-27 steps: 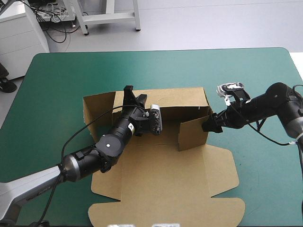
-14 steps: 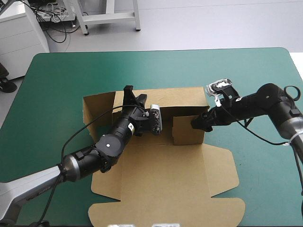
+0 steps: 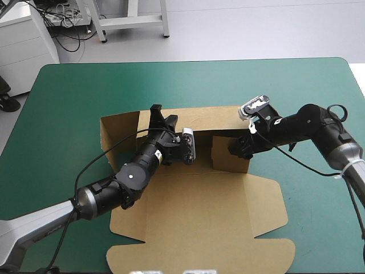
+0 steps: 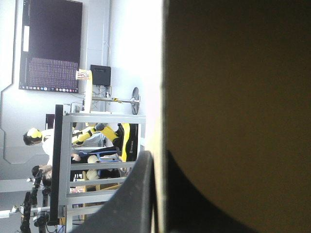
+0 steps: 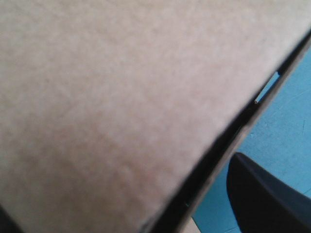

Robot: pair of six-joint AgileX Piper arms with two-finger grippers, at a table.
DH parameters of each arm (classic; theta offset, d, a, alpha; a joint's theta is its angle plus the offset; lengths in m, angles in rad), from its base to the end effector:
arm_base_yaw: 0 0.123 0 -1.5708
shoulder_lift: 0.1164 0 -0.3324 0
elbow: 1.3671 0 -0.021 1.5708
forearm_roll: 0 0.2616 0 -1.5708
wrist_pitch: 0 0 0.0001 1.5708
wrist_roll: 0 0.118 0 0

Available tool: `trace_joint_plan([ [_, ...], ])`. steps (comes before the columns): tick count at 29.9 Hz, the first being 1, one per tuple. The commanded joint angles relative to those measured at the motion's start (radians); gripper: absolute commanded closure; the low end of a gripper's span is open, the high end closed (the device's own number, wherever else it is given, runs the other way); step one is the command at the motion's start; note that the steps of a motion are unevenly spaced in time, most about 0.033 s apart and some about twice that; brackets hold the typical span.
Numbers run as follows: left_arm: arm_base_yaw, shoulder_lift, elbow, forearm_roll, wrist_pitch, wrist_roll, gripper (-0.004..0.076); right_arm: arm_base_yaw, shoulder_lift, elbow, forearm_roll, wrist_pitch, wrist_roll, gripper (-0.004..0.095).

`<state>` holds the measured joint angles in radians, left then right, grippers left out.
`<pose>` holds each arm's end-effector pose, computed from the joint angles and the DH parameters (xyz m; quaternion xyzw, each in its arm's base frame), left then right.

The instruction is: Fold the box

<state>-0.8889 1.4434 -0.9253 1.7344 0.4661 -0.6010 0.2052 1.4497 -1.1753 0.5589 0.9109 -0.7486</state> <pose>0.2563 -0.2326 0.3291 0.6117 0.5283 0.2583 0.5292 0.2990 0.1127 0.3362 -0.3282 0.8822 0.1818 0.2843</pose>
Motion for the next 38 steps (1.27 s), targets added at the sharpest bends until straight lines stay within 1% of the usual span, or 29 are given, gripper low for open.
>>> trace_joint_plan([
  [1, -0.005, -0.017, -0.004, 0.028, -0.015, -0.013, 0.0756, -0.001, -0.036, -0.026, -0.020, -0.062, 0.003, 0.0265],
  [3, -0.005, -0.013, -0.004, 0.035, -0.038, -0.024, 0.0756, -0.001, -0.036, -0.026, -0.021, -0.070, 0.003, 0.0327],
  [6, -0.005, -0.013, -0.004, 0.057, -0.072, -0.024, 0.0756, -0.001, -0.036, -0.026, -0.019, -0.083, 0.003, 0.0482],
  [8, -0.005, -0.013, -0.004, 0.057, -0.070, -0.024, 0.0756, -0.001, -0.036, -0.026, -0.019, -0.085, 0.001, 0.0601],
  [11, -0.005, -0.013, -0.004, 0.057, -0.062, -0.024, 0.0756, -0.001, -0.036, -0.026, -0.016, -0.081, -0.005, 0.0754],
  [15, -0.005, -0.013, -0.004, 0.057, -0.064, -0.024, 0.0756, -0.001, -0.036, -0.026, -0.007, -0.063, -0.016, 0.0926],
  [17, -0.005, -0.013, -0.004, 0.057, -0.064, -0.024, 0.0743, -0.001, -0.036, -0.026, -0.007, -0.063, -0.018, 0.0930],
  [19, -0.009, -0.015, -0.004, 0.057, -0.063, -0.038, 0.0689, -0.001, -0.036, -0.026, -0.018, -0.089, -0.006, 0.0930],
  [21, -0.027, -0.024, -0.010, 0.053, -0.053, -0.056, 0.0590, -0.001, -0.036, -0.026, -0.040, -0.145, 0.016, 0.0930],
  [23, -0.056, -0.036, -0.031, 0.033, -0.024, -0.056, 0.0463, -0.005, -0.036, -0.026, -0.063, -0.199, 0.018, 0.0930],
  [26, -0.128, -0.053, -0.075, 0.006, 0.080, -0.056, 0.0264, -0.016, -0.036, -0.028, -0.079, -0.233, 0.018, 0.0930],
  [28, -0.169, -0.059, -0.107, 0.007, 0.147, -0.056, 0.0178, -0.036, -0.036, -0.028, -0.078, -0.246, 0.023, 0.0930],
  [29, -0.190, -0.061, -0.120, 0.007, 0.169, -0.056, 0.0154, -0.053, -0.036, -0.028, -0.078, -0.254, 0.047, 0.0930],
  [31, -0.229, -0.069, -0.140, 0.007, 0.194, -0.056, 0.0146, -0.082, -0.036, -0.028, -0.076, -0.254, 0.073, 0.0930],
  [33, -0.261, -0.074, -0.153, 0.007, 0.193, -0.056, 0.0149, -0.111, -0.036, -0.028, -0.076, -0.255, 0.117, 0.0931],
  [35, -0.285, -0.077, -0.167, 0.006, 0.203, -0.048, 0.0174, -0.136, -0.036, -0.028, -0.074, -0.255, 0.149, 0.0931],
  [37, -0.309, -0.077, -0.186, -0.018, 0.205, -0.032, 0.0264, -0.154, -0.036, -0.028, -0.066, -0.253, 0.149, 0.0931],
  [38, -0.318, -0.079, -0.200, -0.045, 0.202, -0.013, 0.0335, -0.158, -0.036, -0.028, -0.063, -0.253, 0.149, 0.0931],
])
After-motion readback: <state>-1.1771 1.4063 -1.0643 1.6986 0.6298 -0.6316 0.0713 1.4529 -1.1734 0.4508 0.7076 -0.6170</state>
